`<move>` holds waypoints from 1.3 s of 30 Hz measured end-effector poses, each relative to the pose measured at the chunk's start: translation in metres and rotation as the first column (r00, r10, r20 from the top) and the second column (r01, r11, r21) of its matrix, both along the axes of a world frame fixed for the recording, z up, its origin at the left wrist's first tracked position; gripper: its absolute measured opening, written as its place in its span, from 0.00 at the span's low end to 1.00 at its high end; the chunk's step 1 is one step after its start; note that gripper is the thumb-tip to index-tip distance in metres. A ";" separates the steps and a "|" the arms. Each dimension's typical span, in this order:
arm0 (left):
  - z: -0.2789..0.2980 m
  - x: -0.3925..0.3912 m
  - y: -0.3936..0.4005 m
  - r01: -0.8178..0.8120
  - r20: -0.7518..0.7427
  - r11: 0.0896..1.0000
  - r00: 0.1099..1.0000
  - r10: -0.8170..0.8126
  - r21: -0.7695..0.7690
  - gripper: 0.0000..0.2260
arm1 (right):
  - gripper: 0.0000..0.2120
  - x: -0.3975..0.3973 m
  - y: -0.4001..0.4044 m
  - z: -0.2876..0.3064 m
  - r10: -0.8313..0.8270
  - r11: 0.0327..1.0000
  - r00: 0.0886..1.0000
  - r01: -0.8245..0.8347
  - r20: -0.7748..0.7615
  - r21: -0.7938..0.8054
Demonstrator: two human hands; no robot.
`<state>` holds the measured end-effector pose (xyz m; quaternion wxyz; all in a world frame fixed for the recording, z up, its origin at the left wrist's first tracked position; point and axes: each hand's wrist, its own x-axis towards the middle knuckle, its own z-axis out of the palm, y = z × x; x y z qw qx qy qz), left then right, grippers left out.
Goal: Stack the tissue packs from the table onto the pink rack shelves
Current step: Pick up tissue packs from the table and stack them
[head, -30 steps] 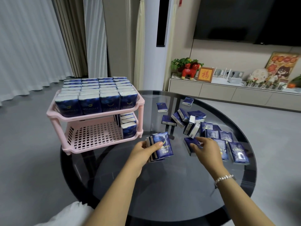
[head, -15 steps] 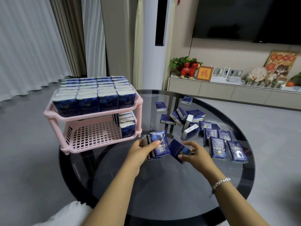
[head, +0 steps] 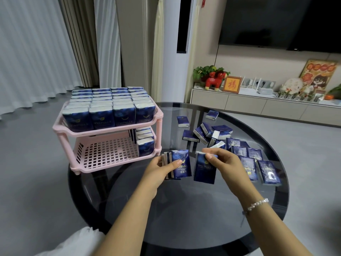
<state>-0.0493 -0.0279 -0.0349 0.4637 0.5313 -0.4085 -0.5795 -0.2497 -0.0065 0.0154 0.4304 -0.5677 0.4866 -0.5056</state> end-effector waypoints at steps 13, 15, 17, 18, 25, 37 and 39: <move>0.011 0.011 0.018 0.145 -0.086 0.989 0.986 -0.144 0.003 0.36 | 0.12 0.065 -0.007 -0.017 -0.055 0.981 0.996 0.067 0.071 -0.182; 0.012 0.016 0.022 0.187 -0.077 0.982 0.980 -0.186 0.009 0.32 | 0.13 0.073 -0.007 -0.019 -0.036 0.982 0.998 0.046 0.054 -0.185; 0.010 0.021 0.026 0.186 -0.066 0.982 0.981 -0.184 0.019 0.36 | 0.13 0.080 -0.006 -0.021 -0.005 0.980 1.000 0.008 0.019 -0.197; 0.009 0.024 0.027 0.167 -0.058 0.986 0.984 -0.166 0.018 0.39 | 0.14 0.082 -0.006 -0.021 0.029 0.982 1.000 -0.028 0.000 -0.189; 0.005 0.058 0.042 0.081 0.070 0.994 0.995 -0.076 -0.070 0.45 | 0.47 0.073 -0.019 -0.024 0.611 0.715 0.750 -0.660 0.253 0.229; 0.006 0.078 0.070 0.233 0.485 0.972 0.855 -0.183 -0.043 0.59 | 0.46 0.077 -0.021 -0.032 0.765 0.631 0.639 -0.721 -0.076 0.287; 0.004 0.076 0.070 0.226 0.489 0.973 0.855 -0.172 -0.054 0.60 | 0.45 0.077 -0.021 -0.034 0.768 0.624 0.638 -0.724 -0.059 0.294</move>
